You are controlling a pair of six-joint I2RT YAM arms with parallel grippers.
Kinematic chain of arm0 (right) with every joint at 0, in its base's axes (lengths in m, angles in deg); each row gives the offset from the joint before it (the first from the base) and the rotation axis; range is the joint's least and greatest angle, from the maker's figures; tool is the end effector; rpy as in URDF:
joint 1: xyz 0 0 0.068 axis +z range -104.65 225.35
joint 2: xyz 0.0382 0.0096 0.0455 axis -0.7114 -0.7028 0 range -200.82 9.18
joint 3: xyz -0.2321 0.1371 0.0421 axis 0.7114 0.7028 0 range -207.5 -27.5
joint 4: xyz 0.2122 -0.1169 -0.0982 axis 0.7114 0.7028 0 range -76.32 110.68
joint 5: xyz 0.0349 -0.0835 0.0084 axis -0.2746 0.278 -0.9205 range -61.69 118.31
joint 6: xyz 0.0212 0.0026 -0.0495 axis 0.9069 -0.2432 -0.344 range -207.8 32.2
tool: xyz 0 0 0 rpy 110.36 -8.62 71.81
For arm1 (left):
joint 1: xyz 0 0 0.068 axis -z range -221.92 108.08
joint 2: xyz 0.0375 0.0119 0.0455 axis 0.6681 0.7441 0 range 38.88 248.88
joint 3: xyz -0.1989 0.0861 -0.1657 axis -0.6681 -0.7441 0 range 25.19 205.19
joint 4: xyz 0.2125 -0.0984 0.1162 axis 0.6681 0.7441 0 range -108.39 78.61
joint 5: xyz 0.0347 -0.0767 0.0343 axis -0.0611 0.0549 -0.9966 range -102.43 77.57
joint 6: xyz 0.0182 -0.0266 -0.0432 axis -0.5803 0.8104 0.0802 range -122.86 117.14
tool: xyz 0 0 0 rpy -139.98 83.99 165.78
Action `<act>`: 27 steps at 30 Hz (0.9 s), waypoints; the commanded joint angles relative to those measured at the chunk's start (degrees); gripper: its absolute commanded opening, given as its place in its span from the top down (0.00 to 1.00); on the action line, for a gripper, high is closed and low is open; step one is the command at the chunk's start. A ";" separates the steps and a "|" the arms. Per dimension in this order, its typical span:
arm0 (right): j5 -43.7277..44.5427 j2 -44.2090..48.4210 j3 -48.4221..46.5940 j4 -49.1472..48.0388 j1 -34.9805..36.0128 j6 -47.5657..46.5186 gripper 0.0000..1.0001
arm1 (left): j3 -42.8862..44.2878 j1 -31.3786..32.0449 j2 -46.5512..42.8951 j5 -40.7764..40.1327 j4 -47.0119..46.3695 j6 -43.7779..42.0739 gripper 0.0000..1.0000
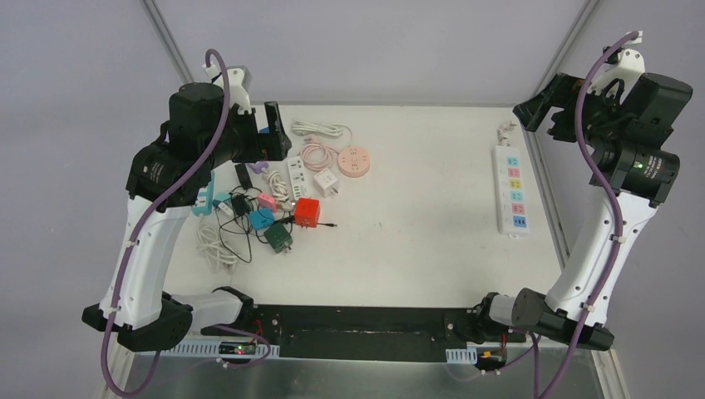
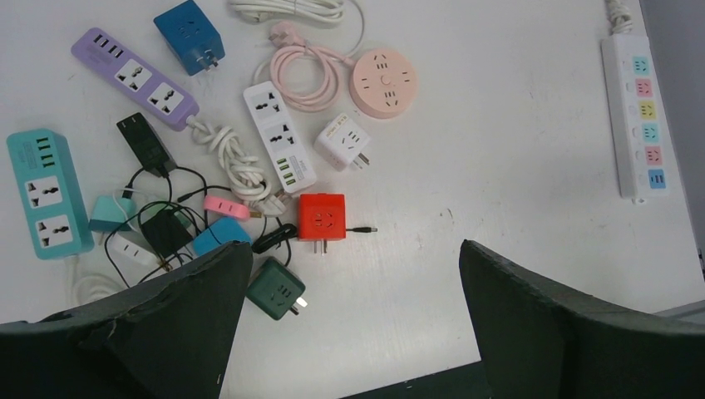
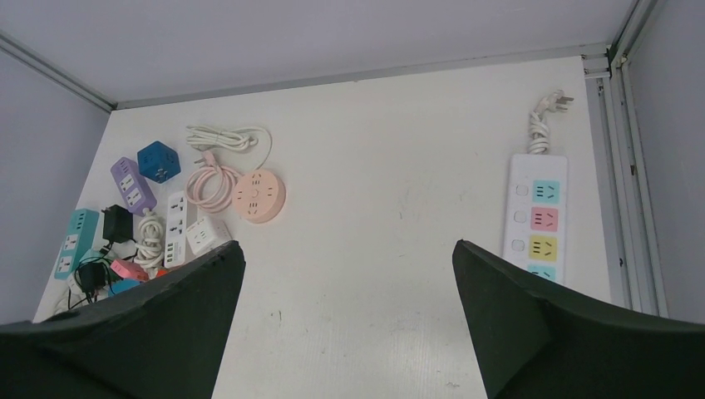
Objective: Pull the plug off the socket
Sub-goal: Reset both arms
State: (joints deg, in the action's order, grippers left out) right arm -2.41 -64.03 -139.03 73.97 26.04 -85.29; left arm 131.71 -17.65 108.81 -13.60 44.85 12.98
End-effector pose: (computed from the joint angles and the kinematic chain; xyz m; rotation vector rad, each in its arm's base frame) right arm 0.1908 -0.0474 0.5262 0.0135 1.9115 0.3255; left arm 0.1719 -0.0768 0.5065 0.1387 2.0570 -0.4164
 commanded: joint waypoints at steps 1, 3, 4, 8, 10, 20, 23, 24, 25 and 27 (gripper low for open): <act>-1.02 -0.27 -1.43 -1.05 -0.46 1.41 0.00 | -1.71 -0.62 -1.58 -0.17 -3.65 0.32 0.01; -0.93 -0.18 -1.18 -1.07 -0.46 1.30 0.00 | -1.92 -0.61 -1.64 0.03 -3.97 0.34 0.01; -0.90 -0.14 -0.97 -1.17 -0.51 1.24 0.00 | -1.93 -0.63 -1.64 0.03 -4.08 0.26 0.01; -1.12 0.24 -0.65 -1.23 -0.71 1.49 0.00 | -1.93 -0.62 -1.81 0.11 -4.35 -0.10 0.01; -1.13 0.39 -0.55 -1.32 -0.86 1.47 0.00 | -2.06 -0.63 -1.89 0.25 -4.44 -0.19 0.01; -0.24 1.14 0.64 -1.90 -1.39 2.30 0.00 | -4.28 -0.63 -2.93 0.56 -4.88 -0.03 0.01; -0.61 1.06 0.84 -2.07 -1.43 2.28 0.00 | -4.80 -0.63 -3.45 0.43 -4.93 0.03 0.01; -0.65 1.05 0.87 -2.10 -1.50 2.25 0.00 | -4.97 -0.63 -3.59 0.43 -4.97 0.07 0.01; -0.66 1.05 0.86 -2.23 -1.52 2.29 0.00 | -5.17 -0.63 -3.70 0.31 -4.97 0.07 0.01; -0.86 0.97 0.86 -2.32 -1.56 2.25 0.00 | -5.31 -0.63 -3.81 0.29 -5.02 0.14 0.01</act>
State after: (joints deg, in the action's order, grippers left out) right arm -2.58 -64.20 -138.07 73.54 25.08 -84.59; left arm 126.60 -17.67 106.67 -13.56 41.92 13.02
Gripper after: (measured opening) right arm 0.996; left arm 0.990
